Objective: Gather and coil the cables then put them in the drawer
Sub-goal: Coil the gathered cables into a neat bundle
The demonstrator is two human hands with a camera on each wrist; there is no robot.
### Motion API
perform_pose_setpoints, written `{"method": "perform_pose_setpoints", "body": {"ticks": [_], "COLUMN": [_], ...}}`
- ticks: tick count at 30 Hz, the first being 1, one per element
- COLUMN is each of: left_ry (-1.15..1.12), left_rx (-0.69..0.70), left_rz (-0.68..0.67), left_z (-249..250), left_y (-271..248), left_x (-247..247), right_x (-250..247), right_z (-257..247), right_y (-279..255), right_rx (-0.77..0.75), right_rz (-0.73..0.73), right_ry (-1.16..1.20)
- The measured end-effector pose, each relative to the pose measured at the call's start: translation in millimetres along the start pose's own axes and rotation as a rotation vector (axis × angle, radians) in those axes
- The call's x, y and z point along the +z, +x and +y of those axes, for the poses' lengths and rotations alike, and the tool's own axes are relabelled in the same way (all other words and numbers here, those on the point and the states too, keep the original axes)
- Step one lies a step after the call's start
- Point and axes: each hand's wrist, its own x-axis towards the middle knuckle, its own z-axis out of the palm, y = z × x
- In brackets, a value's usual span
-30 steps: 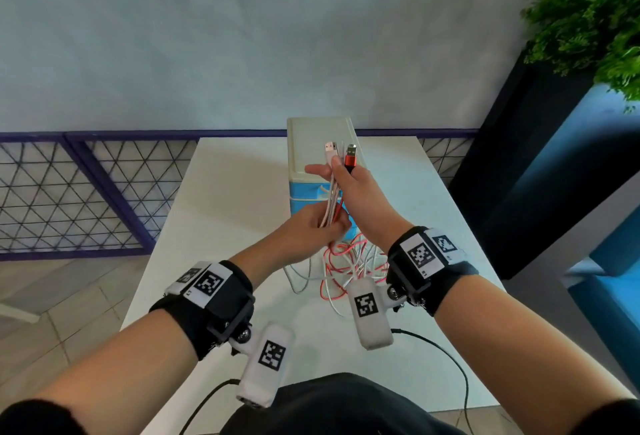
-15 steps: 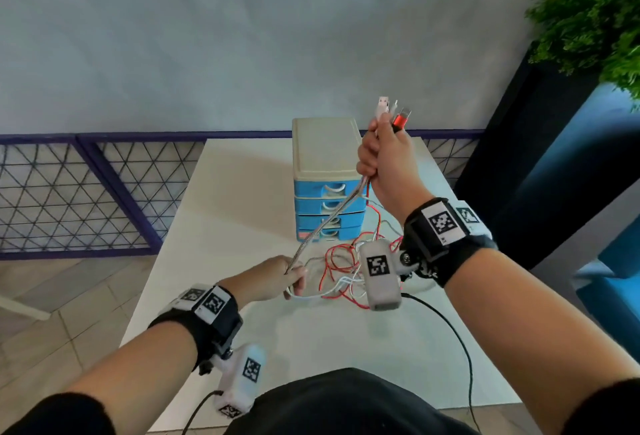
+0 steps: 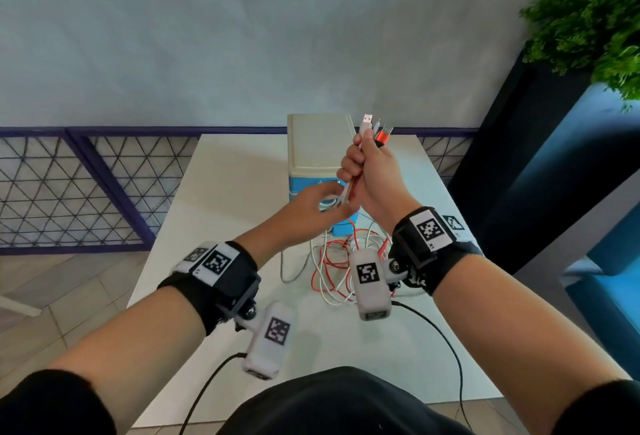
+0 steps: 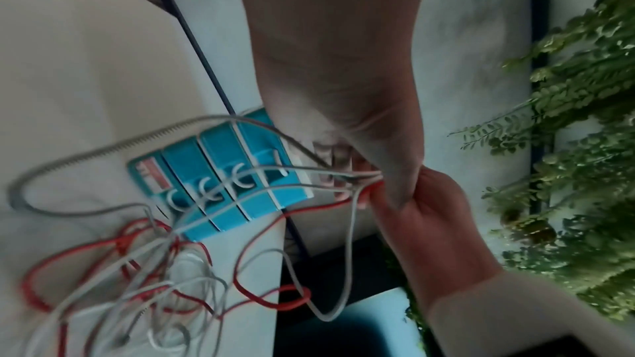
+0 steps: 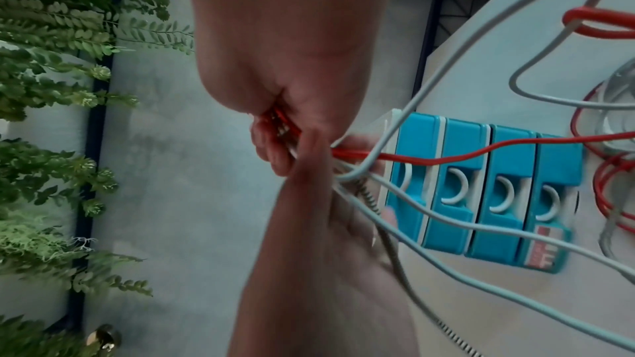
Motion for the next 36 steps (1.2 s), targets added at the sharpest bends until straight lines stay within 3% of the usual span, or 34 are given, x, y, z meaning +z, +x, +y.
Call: {"method": "perform_pose_setpoints", "body": {"ticks": [8,12,18,25,29,36], "left_ry": [-0.321,-0.492,-0.429,-0.197,-0.116,-0.218], "left_rx": [-0.003,-0.122,-0.066,-0.082,-0.131,-0.159], "left_rz": [-0.133,-0.202,-0.297,-0.164,-0.312,-0.548], "left_z": [6,17,11,10,11,-21], "left_y": [0,0,2,1,-2,-16], "left_x": [13,13,9,15,9,-5], "right_x": [-11,-16,-17,-13,-16,-31], "right_z": [-7,-7,-6,-5,-11,-30], "right_y": [8,12,11,6,8,17], "right_rx": [0.023,0.057,0.139,0.145,0.161,0.174], "right_rz": [-0.006,-0.002,-0.06,-0.087,-0.069,-0.028], "right_ry": [0.055,0.058,0.069,-0.108,-0.143,-0.091]}}
